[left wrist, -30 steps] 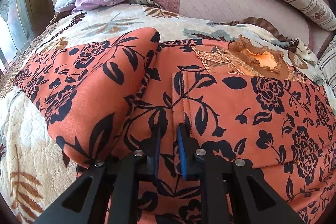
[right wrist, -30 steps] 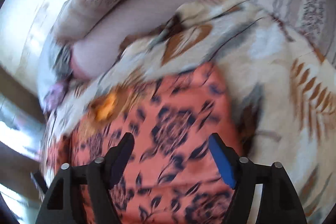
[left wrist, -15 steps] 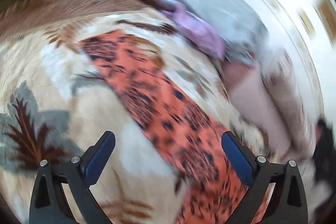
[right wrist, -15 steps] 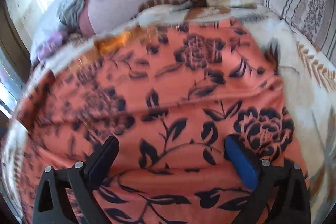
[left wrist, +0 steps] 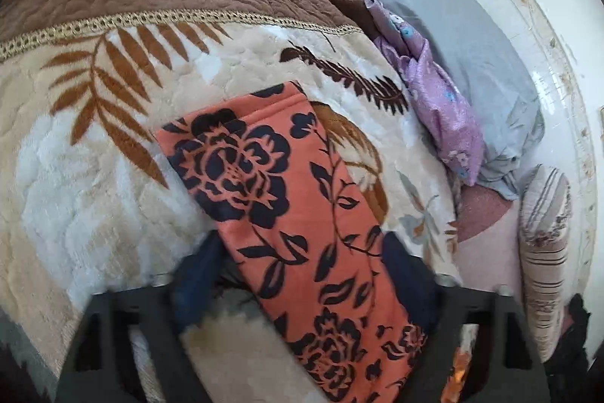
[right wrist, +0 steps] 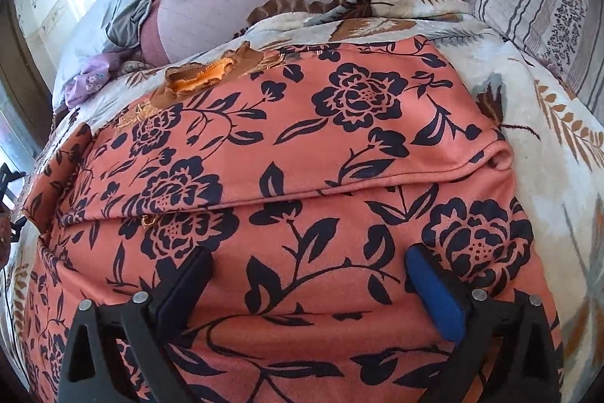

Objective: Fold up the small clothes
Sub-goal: 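Grasp the other sleeve with the left tool and lift it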

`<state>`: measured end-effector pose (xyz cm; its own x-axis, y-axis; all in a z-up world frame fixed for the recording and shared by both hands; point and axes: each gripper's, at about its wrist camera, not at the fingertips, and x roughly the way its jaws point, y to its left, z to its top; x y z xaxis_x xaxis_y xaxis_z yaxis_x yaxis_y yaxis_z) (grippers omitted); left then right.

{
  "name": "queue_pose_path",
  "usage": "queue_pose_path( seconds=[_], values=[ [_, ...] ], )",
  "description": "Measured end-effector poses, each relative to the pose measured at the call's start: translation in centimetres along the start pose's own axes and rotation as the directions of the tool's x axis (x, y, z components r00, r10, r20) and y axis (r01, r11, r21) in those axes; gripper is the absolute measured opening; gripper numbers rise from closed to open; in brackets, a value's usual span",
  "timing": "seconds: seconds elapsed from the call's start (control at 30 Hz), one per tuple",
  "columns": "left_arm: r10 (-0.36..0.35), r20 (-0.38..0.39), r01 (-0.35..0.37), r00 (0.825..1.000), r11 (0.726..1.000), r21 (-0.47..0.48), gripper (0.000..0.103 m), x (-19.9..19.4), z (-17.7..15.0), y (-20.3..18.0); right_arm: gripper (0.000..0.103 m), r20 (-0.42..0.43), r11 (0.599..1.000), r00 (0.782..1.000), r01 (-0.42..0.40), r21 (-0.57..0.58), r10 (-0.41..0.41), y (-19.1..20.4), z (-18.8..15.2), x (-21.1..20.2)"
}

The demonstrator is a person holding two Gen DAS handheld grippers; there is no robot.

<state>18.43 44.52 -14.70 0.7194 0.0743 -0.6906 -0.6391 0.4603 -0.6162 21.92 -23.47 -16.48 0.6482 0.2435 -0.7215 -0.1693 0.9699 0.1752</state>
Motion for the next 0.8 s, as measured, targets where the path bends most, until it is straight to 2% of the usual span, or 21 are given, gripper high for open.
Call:
queue_pose_path(
  seconds=[0.03,0.1,0.13,0.2,0.23,0.27,0.33,0.43,0.5,0.57,0.63,0.7,0.77,0.8],
  values=[
    [0.063,-0.025,-0.063,0.998,0.998,0.012,0.008,0.6,0.4,0.3,0.103,0.0,1.0,1.0,-0.002,0.002,0.002,0.0,0.1,0.1],
    [0.04,-0.064,-0.042,0.997,0.999,-0.034,0.006,1.1,1.3,1.4,0.103,0.002,1.0,1.0,-0.007,0.006,0.007,-0.1,0.4,0.0],
    [0.051,-0.069,-0.053,0.996,0.998,-0.026,0.005,0.7,1.6,1.1,0.103,0.003,1.0,1.0,-0.012,0.01,0.012,-0.2,0.5,0.0],
    [0.08,-0.015,-0.079,0.997,0.995,0.064,0.005,-1.1,1.4,-1.3,0.103,0.006,1.0,1.0,-0.021,0.016,0.021,-0.3,0.7,0.0],
    [0.066,0.026,-0.069,0.997,0.989,0.134,0.005,-2.6,0.9,-3.4,0.103,0.009,1.0,1.0,-0.025,0.018,0.024,-0.3,0.6,-0.1],
    [0.04,0.061,-0.052,0.997,0.978,0.2,0.005,-4.2,0.2,-5.5,0.103,0.01,0.999,1.0,-0.028,0.021,0.028,-0.3,0.7,0.0],
    [-0.041,0.124,-0.005,0.991,0.939,0.345,0.005,-7.8,-2.1,-10.4,0.103,0.014,0.999,0.999,-0.037,0.028,0.037,-0.5,0.7,-0.1],
    [-0.186,0.158,0.07,0.97,0.832,0.551,0.005,-12.6,-7.3,-18.2,0.103,0.021,0.998,0.998,-0.054,0.039,0.053,-0.7,0.6,-0.2],
    [-0.275,0.129,0.129,0.953,0.751,0.648,0.005,-14.8,-11.1,-22.6,0.103,0.026,0.997,0.998,-0.065,0.048,0.064,-0.9,0.6,-0.3],
    [-0.348,0.058,0.2,0.936,0.659,0.725,0.005,-16.3,-15.7,-26.8,0.103,0.031,0.995,0.997,-0.078,0.058,0.077,-1.1,0.6,-0.4],
    [-0.379,-0.014,0.245,0.925,0.57,0.784,0.005,-16.6,-20.5,-30.1,0.103,0.038,0.993,0.995,-0.094,0.069,0.092,-1.4,0.6,-0.5],
    [-0.38,-0.081,0.277,0.921,0.497,0.822,0.006,-15.9,-25.0,-32.2,0.103,0.044,0.991,0.993,-0.109,0.081,0.105,-1.6,0.6,-0.6],
    [-0.343,-0.161,0.315,0.925,0.461,0.83,0.007,-14.0,-29.3,-33.5,0.103,0.051,0.988,0.991,-0.125,0.092,0.121,-1.8,0.6,-0.8],
    [-0.305,-0.219,0.34,0.927,0.435,0.834,0.023,-12.5,-31.3,-33.9,0.103,0.054,0.986,0.99,-0.133,0.098,0.128,-1.9,0.6,-0.8]
  ],
)
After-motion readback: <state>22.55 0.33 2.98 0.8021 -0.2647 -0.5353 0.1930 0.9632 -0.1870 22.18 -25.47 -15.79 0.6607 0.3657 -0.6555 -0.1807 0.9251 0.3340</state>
